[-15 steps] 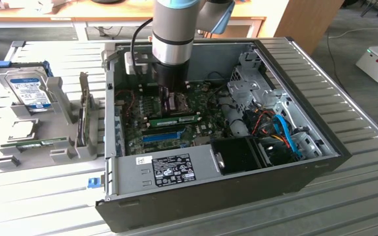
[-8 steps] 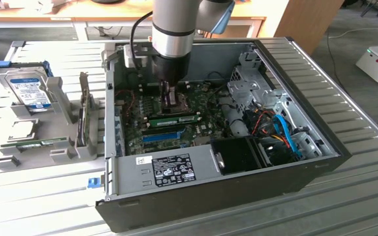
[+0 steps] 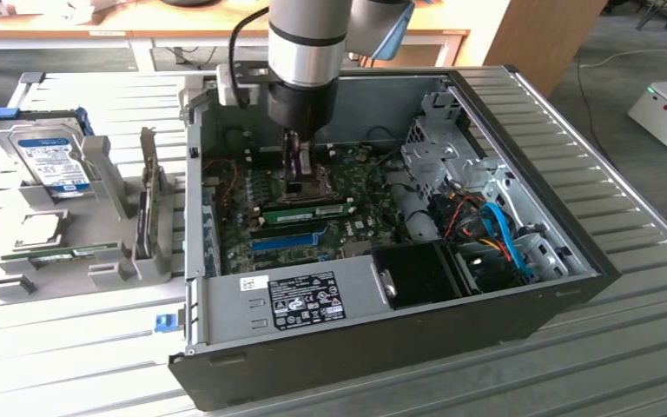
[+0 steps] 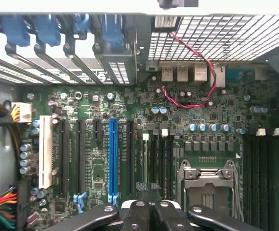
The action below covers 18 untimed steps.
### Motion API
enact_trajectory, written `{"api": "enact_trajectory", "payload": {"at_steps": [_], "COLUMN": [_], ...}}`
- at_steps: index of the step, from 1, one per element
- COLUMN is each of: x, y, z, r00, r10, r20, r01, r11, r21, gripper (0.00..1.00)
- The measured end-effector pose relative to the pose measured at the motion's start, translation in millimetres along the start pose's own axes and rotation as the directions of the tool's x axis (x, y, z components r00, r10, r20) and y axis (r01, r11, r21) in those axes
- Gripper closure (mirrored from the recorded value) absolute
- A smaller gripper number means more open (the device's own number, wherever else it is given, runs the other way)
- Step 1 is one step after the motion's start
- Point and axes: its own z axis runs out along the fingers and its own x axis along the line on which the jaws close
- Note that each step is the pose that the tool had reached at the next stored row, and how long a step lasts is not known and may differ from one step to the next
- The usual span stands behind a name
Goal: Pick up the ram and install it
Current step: 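Press down the ram until it locks into place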
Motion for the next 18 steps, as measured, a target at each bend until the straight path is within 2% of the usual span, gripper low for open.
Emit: {"api": "enact_trajectory", "payload": {"at_steps": [9, 18], "x": [0.2, 0.2], "y": [0.8, 1.4], "z": [-20.2, -36.1], "r00": [1.0, 0.9999], "r10": [0.0, 0.001], "r20": [-0.0072, -0.0134], "r01": [0.0, -0.001], "r11": [1.0, 1.0], "r21": [0.0001, 0.0003], "gripper": [0.89, 0.89]}}
